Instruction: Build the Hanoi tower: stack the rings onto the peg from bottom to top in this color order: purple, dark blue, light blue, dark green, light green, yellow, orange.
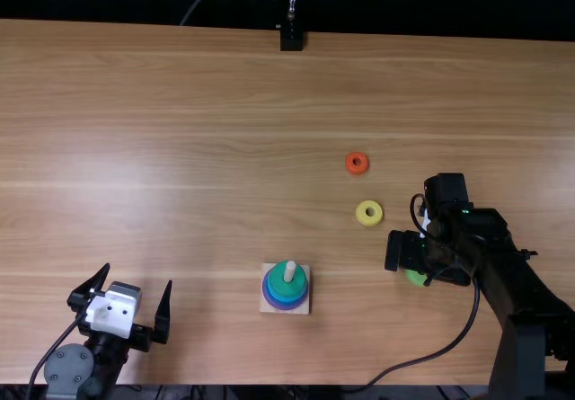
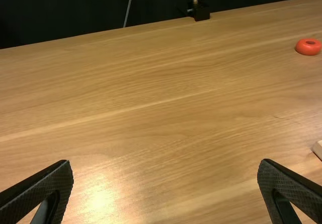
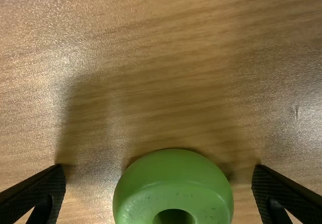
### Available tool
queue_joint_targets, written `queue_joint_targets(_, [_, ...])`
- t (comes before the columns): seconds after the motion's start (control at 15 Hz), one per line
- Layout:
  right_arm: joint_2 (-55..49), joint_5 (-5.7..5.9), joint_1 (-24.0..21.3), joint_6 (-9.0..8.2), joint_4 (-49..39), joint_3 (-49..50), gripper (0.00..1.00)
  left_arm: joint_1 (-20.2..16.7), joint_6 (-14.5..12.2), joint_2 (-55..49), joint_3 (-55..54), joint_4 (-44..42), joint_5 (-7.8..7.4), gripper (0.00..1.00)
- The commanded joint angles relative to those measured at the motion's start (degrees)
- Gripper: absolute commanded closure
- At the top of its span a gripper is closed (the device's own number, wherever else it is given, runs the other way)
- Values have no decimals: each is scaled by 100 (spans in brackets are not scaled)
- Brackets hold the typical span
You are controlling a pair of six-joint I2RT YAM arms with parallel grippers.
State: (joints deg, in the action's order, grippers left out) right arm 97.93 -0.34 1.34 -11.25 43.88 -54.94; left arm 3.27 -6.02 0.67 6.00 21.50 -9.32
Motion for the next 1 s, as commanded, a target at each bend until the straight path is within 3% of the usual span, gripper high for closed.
queue_joint_targets(0.0, [235,-19,-64,-88,-5,36,0,-37,-83,-67,-600,455,-59,0])
queue_joint_targets(0.2, [227,-8,-152,-99,-68,53,49,-37,-83,-67,-600,455,-59,0])
queue_joint_targets(0.33, [227,-8,-152,-109,-131,53,68,-37,-83,-67,-600,455,-59,0])
queue_joint_targets(0.47, [227,-19,-152,-120,-131,71,86,-37,-83,-67,-600,455,-59,0])
queue_joint_targets(0.67, [218,-19,-152,-120,-131,106,92,-37,-83,-67,-600,455,-59,0])
queue_joint_targets(0.8, [209,-19,-143,-120,-131,106,90,-37,-83,-67,-600,455,-59,0])
queue_joint_targets(0.87, [209,-8,-152,-131,-121,80,53,-37,-83,-67,-600,455,-59,0])
queue_joint_targets(0.93, [227,-19,-152,-141,-100,71,26,-37,-83,-67,-600,455,-59,0])
